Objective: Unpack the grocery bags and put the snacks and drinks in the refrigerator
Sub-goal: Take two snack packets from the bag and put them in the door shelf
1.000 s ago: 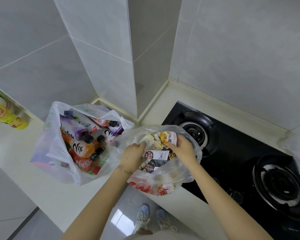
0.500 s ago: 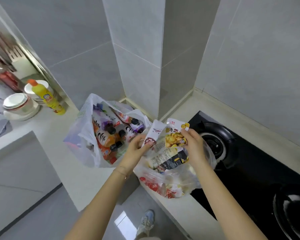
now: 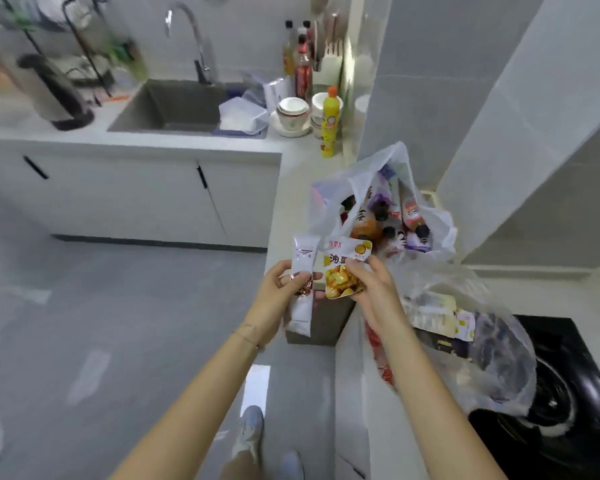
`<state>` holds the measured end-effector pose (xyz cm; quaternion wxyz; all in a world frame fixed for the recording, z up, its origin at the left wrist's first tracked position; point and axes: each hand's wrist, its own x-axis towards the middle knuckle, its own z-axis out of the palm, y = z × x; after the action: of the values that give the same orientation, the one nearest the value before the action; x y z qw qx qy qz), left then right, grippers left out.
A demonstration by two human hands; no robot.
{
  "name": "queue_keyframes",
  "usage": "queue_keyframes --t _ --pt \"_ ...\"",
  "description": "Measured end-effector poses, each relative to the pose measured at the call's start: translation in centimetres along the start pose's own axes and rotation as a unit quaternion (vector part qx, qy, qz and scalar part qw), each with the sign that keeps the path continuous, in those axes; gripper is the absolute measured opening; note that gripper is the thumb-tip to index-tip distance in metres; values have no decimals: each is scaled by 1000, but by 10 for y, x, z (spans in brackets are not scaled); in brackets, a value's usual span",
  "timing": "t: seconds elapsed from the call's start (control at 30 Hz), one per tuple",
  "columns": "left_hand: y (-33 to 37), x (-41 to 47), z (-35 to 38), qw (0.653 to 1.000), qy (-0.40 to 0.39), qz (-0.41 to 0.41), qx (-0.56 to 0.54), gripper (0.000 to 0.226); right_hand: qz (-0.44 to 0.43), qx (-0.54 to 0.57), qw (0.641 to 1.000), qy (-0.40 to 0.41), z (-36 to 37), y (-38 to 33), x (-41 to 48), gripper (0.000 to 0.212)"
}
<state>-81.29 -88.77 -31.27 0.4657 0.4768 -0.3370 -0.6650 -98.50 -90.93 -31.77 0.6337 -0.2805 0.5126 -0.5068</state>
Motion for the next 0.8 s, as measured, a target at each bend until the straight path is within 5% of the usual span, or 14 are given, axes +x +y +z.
queue_keyframes --t 0.17,0.4,0.8 --pt "27 -63 -72 981 180 67 -18 26 -13 -91 989 -119 92 8 -28 25" --pt "42 -184 -162 929 331 157 -43 25 -2 -163 942 -294 216 56 -108 34" --pt "9 -402 -284 853 458 224 -116 21 37 -141 909 -390 341 164 -282 25"
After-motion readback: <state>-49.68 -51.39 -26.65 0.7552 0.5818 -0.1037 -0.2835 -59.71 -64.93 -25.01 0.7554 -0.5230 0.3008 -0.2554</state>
